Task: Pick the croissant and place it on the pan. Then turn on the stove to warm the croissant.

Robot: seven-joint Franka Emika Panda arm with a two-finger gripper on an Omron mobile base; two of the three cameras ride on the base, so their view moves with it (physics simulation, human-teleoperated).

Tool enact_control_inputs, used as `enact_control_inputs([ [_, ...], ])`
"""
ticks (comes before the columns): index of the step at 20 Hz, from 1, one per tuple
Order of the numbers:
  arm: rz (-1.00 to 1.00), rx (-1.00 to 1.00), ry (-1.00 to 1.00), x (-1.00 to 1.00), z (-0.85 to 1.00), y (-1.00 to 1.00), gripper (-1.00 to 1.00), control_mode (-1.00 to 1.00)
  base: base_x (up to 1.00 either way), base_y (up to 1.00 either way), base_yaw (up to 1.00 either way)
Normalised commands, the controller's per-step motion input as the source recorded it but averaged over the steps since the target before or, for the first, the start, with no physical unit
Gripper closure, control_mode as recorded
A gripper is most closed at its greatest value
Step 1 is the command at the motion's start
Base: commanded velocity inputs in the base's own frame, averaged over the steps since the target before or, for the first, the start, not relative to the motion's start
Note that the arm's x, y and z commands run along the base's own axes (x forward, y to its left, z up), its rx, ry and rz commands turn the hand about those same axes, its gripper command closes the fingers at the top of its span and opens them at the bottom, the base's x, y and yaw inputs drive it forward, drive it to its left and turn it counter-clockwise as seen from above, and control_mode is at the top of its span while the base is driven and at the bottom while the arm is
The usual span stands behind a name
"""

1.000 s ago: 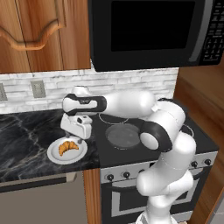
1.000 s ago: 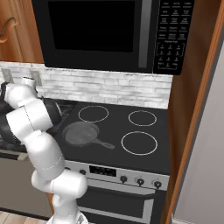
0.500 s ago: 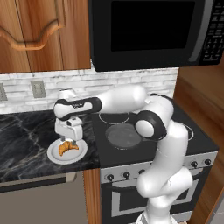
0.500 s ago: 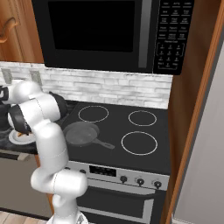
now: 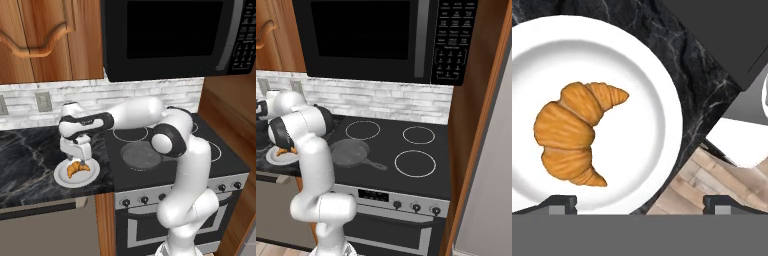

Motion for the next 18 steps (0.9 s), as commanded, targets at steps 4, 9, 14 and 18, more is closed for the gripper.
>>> enact_control_inputs([
  [4, 0.06, -0.01, -0.16, 0.0, -0.22, 0.0, -1.0, -1.0, 0.0, 0.0, 0.0],
  [9, 0.07, 0.0, -0.16, 0.0, -0.17, 0.0, -1.0, -1.0, 0.0, 0.0, 0.0],
  [14, 0.08, 0.0, -0.14, 0.02, -0.15, 0.0, -1.0, -1.0, 0.0, 0.0, 0.0],
  [18, 0.1, 0.0, -0.12, 0.09, -0.16, 0.0, -1.0, -1.0, 0.0, 0.0, 0.0],
])
